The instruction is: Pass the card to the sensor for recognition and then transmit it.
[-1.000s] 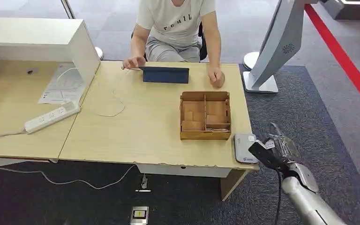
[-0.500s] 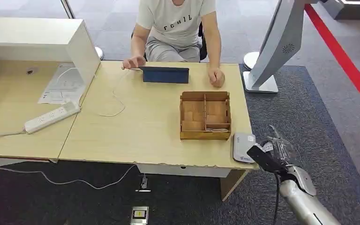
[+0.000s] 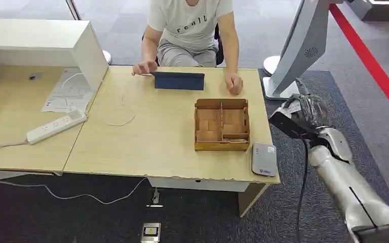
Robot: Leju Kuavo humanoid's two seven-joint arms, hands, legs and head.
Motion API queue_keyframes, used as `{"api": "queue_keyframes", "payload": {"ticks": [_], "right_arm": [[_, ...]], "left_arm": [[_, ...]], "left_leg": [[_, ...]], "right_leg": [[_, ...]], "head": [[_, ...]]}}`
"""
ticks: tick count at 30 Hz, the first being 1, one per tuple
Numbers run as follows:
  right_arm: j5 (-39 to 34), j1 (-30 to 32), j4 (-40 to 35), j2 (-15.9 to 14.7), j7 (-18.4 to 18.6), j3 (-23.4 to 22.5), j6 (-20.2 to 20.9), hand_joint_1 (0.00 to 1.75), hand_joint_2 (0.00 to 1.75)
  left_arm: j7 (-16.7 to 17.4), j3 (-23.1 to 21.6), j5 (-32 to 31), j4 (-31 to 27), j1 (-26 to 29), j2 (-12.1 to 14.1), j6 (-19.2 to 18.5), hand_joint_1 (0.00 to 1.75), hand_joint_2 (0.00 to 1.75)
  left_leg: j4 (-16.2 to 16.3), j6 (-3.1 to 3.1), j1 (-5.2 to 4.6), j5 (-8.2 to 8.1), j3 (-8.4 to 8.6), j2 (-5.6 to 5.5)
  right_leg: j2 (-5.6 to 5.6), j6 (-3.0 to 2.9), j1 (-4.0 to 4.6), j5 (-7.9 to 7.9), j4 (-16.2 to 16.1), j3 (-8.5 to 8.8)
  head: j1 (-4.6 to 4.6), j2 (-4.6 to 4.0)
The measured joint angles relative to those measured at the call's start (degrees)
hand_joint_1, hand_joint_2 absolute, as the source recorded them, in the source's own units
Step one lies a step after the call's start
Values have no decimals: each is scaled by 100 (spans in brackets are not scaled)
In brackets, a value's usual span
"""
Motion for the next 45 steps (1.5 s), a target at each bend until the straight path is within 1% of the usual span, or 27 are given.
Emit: {"api": "queue_keyframes", "payload": {"ticks": [1, 3, 6, 7, 9, 12, 14, 16, 21, 25, 35, 36, 37, 38, 40, 42, 44, 45], "right_arm": [[41, -95, -17, 48, 32, 48, 24, 175, 175], [136, -269, -24, 164, 114, 129, 68, 175, 175], [269, -518, -9, 367, 234, 286, 92, 175, 175], [284, -575, 0, 426, 279, 325, 94, 175, 175], [308, -658, 35, 527, 358, 391, 94, 175, 175], [459, -721, 114, 642, 441, 509, 76, 175, 175], [557, -742, 177, 699, 503, 584, 76, 175, 175], [643, -772, 219, 761, 542, 662, 81, 175, 175], [802, -892, 321, 903, 625, 806, 166, 175, 175], [857, -967, 376, 966, 667, 874, 184, 175, 175], [907, -1038, 525, 988, 743, 988, 168, 175, 175], [909, -1039, 540, 988, 759, 996, 168, 24, 175], [914, -1037, 547, 986, 763, 1005, 166, 0, 175], [918, -1033, 555, 983, 758, 1018, 151, 0, 0], [918, -1023, 575, 975, 693, 1040, 111, 0, 0], [962, -1014, 597, 955, 671, 1060, 144, 0, 0], [1042, -998, 599, 936, 686, 1077, 92, 0, 0], [1064, -985, 599, 927, 702, 1082, 42, 0, 0]], "left_arm": [[-39, -13, -19, 0, -2, -2, 4, 0, 175], [-241, -55, -107, 0, -11, -7, -31, 0, 175], [-555, -148, -100, 0, -65, -13, -328, 0, 175], [-610, -159, -98, 0, -87, -26, -369, 0, 0], [-710, -177, -35, 0, -107, -46, -413, 0, 0], [-715, -199, -22, 0, -119, -74, -446, 0, 0], [-713, -236, -66, 0, -121, -94, -374, 0, 0], [-653, -282, -98, 0, -121, -109, -326, 0, 0], [-564, -328, -30, 0, -112, -168, -439, 0, 0], [-334, -330, 186, 0, -103, -210, -741, 0, 0], [-240, -330, 216, 0, -62, -262, -695, 0, 0], [-234, -330, 208, 0, -58, -262, -688, 0, 0], [-232, -330, 197, 0, -52, -262, -686, 0, 0], [-234, -330, 184, 0, -45, -262, -680, 0, 0], [-256, -332, 173, 0, -30, -269, -647, 0, 0], [-271, -332, 177, 0, -23, -275, -629, 0, 0], [-284, -334, 190, 0, -17, -282, -625, 0, 0], [-299, -334, 210, 0, -15, -286, -601, 0, 175]], "left_leg": [[0, 0, 0, 0, -1, 0], [0, 0, 1, 0, -1, 0], [0, -1, 2, 1, -1, -1], [0, -1, 3, 1, -1, -3], [0, -1, 3, 1, -1, -2], [0, -1, 1, 1, -1, 0], [0, 0, 0, 1, -1, -1], [0, 0, 0, 0, -2, -1], [0, 0, 2, 0, -2, -1], [0, -1, 1, 0, -1, 0], [0, 0, 1, 0, -1, -1], [0, 0, 1, 0, -1, -1], [0, 0, 1, 0, -1, -1], [0, 0, 1, 0, -1, -1], [0, -1, 1, 0, 0, 0], [0, -1, 1, 0, 0, 1], [0, -1, 1, 0, 1, 1], [0, -1, 1, 0, 1, 0]], "right_leg": [[0, 0, 0, 0, 1, 0], [0, 0, 1, 0, 1, -3], [0, 0, 2, 0, 1, -2], [0, 0, 2, 0, 1, -1], [0, 0, 2, 0, 1, 0], [0, 0, 1, 0, 1, -1], [0, 0, 1, 0, 1, -1], [0, 0, 0, 0, 0, -1], [0, 0, 1, -1, 1, -3], [0, 0, 1, -1, 1, -3], [0, 0, 1, -1, 1, -3], [0, 0, 1, -1, 0, -3], [0, 0, 1, -1, 0, -3], [0, 0, 1, 0, 1, -4], [0, 0, 1, -1, 0, -4], [0, 0, 1, -1, 0, -4], [0, 0, 1, 0, 0, -4], [0, 0, 1, 0, 1, -4]], "head": [[0, 0], [0, 0], [0, 0], [0, 0], [0, 0], [0, 0], [2, 0], [0, 0], [0, 0], [0, 0], [0, 0], [2, 0], [0, 0], [0, 0], [0, 0], [0, 0], [-2, 0], [2, 0]]}}
